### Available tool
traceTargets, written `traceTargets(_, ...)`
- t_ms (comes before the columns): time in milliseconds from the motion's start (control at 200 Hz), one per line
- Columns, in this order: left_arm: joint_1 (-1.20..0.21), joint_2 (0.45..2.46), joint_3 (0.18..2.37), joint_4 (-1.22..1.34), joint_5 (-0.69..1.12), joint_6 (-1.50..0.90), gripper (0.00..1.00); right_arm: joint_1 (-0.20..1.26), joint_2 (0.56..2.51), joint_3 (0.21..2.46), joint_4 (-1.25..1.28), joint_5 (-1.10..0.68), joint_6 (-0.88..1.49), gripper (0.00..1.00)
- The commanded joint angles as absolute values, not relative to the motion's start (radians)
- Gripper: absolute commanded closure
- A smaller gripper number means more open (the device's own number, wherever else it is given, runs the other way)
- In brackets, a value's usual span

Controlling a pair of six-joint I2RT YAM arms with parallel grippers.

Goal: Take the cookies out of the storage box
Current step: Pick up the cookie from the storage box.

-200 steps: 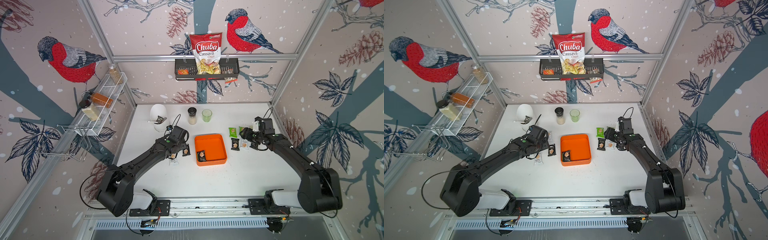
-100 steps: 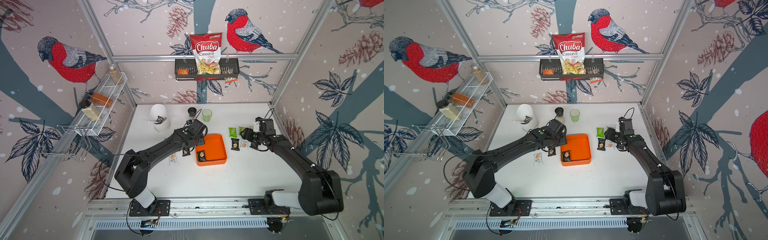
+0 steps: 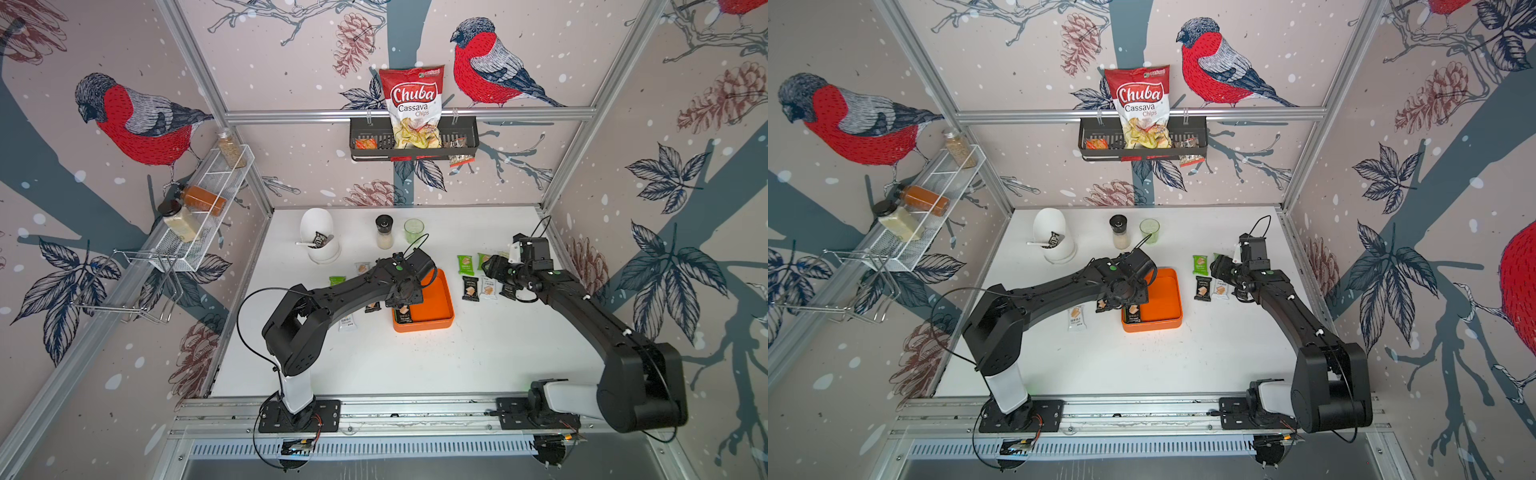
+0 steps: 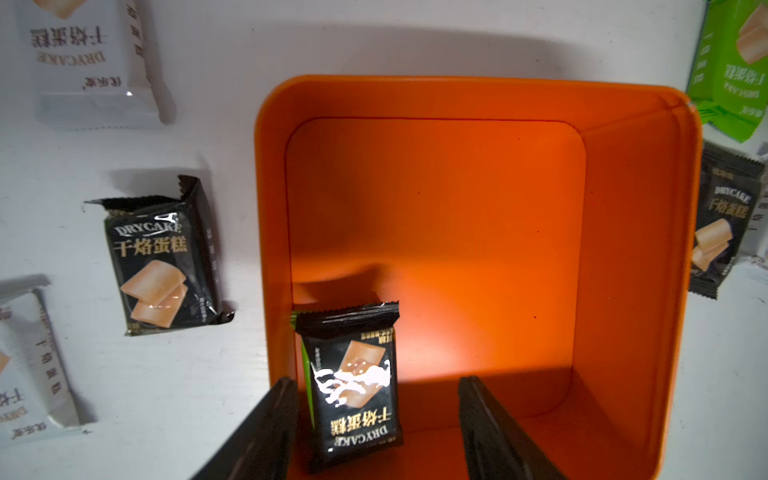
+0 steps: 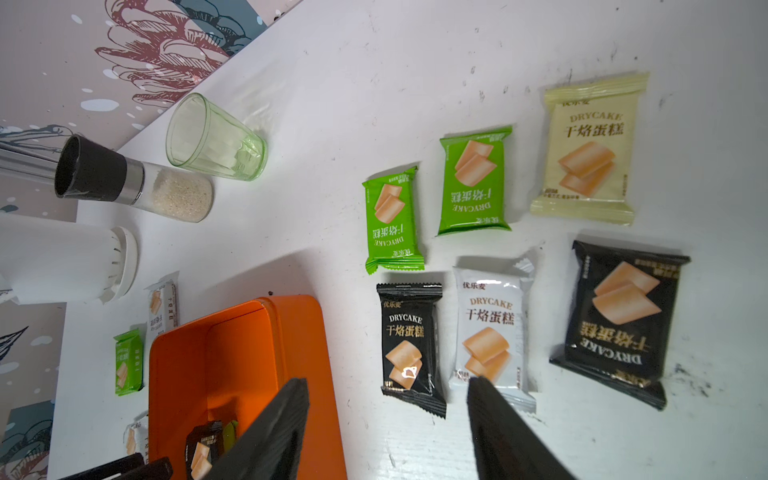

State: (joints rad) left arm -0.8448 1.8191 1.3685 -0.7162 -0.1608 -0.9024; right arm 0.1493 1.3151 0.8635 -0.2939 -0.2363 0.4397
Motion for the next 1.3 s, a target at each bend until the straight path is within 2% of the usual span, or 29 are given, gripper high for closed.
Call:
traceTargets(0, -0.856, 1.837, 1.372, -0.733, -0.163, -0.917, 0.34, 0.146, 1.311, 0.864, -0.284, -0.249, 0.428, 0.34)
traceTargets(610, -0.876, 1.931, 1.396, -0.795, -0.187, -0.942, 0.34, 0.134, 1.316, 0.859, -0.273, -0.259, 0.430, 0.34)
traceTargets(1071, -0.887, 1.938, 1.457, -0.735, -0.148, -0.950, 0.34, 0.126, 1.312, 0.857, -0.272, -0.259, 0.430, 0.34)
traceTargets(1296, -0.887, 1.928, 1.489, -0.827, -0.198, -0.924, 0.34, 0.124, 1.309, 0.854, -0.274, -0.258, 0.430, 0.34)
